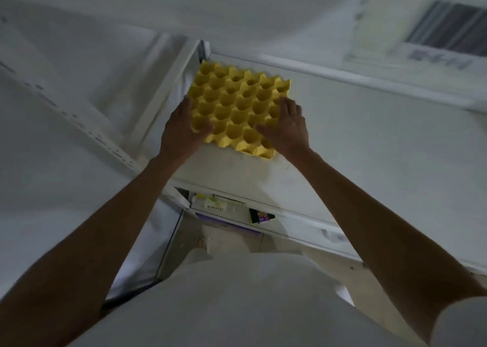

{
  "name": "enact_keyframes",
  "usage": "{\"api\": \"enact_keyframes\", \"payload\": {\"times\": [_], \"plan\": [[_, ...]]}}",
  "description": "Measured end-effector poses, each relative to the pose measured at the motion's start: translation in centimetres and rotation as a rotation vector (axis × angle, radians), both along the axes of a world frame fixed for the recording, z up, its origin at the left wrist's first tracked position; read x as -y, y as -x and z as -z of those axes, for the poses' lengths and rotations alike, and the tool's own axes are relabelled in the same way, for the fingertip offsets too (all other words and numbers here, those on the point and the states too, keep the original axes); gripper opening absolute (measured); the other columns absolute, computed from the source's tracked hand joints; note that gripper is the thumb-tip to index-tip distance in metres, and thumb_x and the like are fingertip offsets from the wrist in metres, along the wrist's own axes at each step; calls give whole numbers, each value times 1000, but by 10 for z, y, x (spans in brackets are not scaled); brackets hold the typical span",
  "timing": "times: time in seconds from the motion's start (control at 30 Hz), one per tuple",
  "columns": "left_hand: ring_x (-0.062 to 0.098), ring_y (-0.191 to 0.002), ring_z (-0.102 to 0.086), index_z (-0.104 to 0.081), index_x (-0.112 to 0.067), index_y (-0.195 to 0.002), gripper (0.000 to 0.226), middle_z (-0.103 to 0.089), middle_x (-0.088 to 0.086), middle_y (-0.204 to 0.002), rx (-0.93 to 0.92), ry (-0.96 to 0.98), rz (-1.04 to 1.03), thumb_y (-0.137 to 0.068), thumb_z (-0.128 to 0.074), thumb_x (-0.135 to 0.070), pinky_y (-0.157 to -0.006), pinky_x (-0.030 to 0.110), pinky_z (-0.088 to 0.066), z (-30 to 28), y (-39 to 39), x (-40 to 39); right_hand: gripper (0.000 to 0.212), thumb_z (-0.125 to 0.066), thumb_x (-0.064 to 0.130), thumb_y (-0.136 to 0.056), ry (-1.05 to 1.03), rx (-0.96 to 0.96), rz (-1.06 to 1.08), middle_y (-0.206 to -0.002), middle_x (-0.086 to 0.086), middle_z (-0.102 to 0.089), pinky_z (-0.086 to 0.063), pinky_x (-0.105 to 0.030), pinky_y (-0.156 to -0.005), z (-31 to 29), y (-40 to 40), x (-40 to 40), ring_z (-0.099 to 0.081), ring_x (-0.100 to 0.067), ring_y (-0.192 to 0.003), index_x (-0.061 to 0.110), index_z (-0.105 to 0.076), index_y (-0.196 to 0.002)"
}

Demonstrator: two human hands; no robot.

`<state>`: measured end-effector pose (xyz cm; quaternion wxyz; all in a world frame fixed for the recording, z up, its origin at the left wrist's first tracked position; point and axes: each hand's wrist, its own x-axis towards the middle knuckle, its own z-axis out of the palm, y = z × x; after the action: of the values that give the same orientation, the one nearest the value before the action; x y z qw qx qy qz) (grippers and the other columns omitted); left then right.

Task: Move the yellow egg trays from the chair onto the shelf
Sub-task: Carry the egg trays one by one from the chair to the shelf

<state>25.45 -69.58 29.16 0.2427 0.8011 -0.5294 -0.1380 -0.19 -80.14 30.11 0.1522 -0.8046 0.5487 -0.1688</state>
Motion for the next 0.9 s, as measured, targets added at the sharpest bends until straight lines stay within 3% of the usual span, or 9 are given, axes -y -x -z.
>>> {"api": "enact_keyframes", "payload": {"times": [0.17,0.3,0.4,0.5,0.63,0.9], "plan": [[30,-154,-32,-24,-11,-164,94,-30,13,-168,8,48,-212,-93,-41,-70,-121,46,-36,4,79,-83,78,-41,55,-102,369,-140,-597,-160,-20,-42,-31,-46,-123,-5,8,-44,-38,-36,-150,-1,-38,-156],[27,-157,-27,-26,-6,-162,79,-28,11,-169,82,2,-429,-102,-48,-51,-126,38,-27,39,160,-212,74,-38,52,-105,347,-93,-933,-163,-18,-38,-27,-45,-126,2,5,-122,-34,-34,-152,0,-36,-158],[30,-157,-27,-29,-3,-161,79,-28,14,-169,48,-127,-666,-102,-48,-52,-127,42,-24,63,213,-320,74,-39,52,-105,273,-52,-1174,-163,-18,-38,-28,-45,-125,16,7,-192,-34,-32,-153,1,-35,-159],[35,-154,-31,-34,1,-158,81,-32,20,-166,-6,-265,-871,-100,-49,-53,-126,44,-26,80,259,-409,74,-42,52,-105,173,-62,-1305,-164,-18,-37,-26,-43,-125,36,16,-260,-33,-31,-153,2,-34,-159],[34,-155,-27,-31,-3,-160,77,-30,17,-167,-145,-381,-1091,-103,-50,-51,-123,46,-28,93,333,-494,75,-41,50,-106,-12,-249,-1463,-167,-16,-29,-22,-42,-127,66,46,-340,-25,-30,-157,2,-28,-161],[29,-157,-23,-28,-8,-161,77,-26,12,-169,-383,-384,-1370,-103,-44,-55,-123,49,-29,107,506,-585,72,-41,49,-106,-282,-447,-1463,-166,-16,-31,-32,-48,-120,112,161,-451,-26,-32,-155,2,-30,-159]]}}
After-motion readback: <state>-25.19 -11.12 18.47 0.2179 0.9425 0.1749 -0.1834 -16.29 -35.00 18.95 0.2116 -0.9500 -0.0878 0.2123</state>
